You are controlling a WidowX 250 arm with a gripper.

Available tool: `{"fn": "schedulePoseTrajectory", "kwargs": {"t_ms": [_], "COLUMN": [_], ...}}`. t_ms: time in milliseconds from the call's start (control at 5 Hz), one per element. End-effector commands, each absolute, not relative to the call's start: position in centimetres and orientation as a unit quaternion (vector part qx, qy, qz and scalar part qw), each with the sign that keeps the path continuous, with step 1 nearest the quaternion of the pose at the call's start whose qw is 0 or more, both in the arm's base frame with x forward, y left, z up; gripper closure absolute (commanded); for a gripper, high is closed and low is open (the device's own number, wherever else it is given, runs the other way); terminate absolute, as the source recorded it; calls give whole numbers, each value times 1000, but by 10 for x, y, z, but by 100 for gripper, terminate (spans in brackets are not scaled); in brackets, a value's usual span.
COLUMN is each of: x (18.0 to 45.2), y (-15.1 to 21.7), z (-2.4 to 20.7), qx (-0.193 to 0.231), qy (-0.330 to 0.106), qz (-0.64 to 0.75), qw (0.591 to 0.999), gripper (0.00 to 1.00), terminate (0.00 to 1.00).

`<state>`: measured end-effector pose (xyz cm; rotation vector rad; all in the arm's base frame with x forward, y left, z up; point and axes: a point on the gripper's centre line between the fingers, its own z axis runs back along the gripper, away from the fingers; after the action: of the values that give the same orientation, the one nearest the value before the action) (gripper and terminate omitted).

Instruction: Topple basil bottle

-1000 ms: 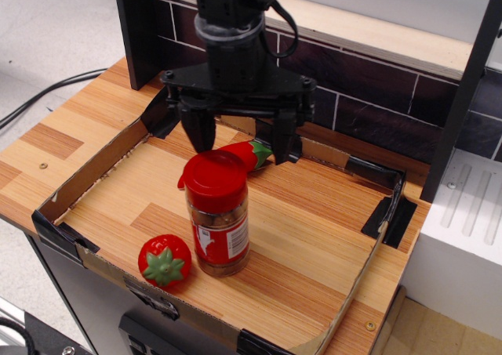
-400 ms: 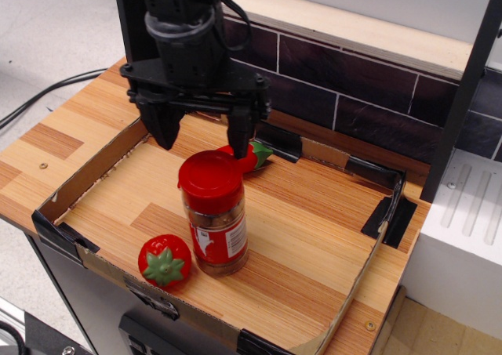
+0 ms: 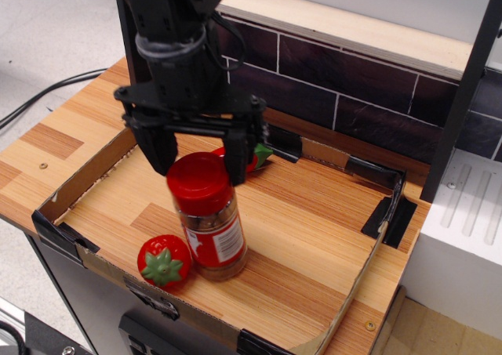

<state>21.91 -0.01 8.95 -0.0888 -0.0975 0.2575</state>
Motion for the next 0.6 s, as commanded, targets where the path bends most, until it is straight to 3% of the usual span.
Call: {"fn": "schedulePoseTrajectory", "kwargs": {"t_ms": [0,400], "x": [217,210], "y": [-15,-26], "z": [100,91], "qx": [-70,-44], "qy": [-71,-69], "qz": [140,131], "qw": [985,988], "gripper": [0,0], "terminate": [0,0]}}
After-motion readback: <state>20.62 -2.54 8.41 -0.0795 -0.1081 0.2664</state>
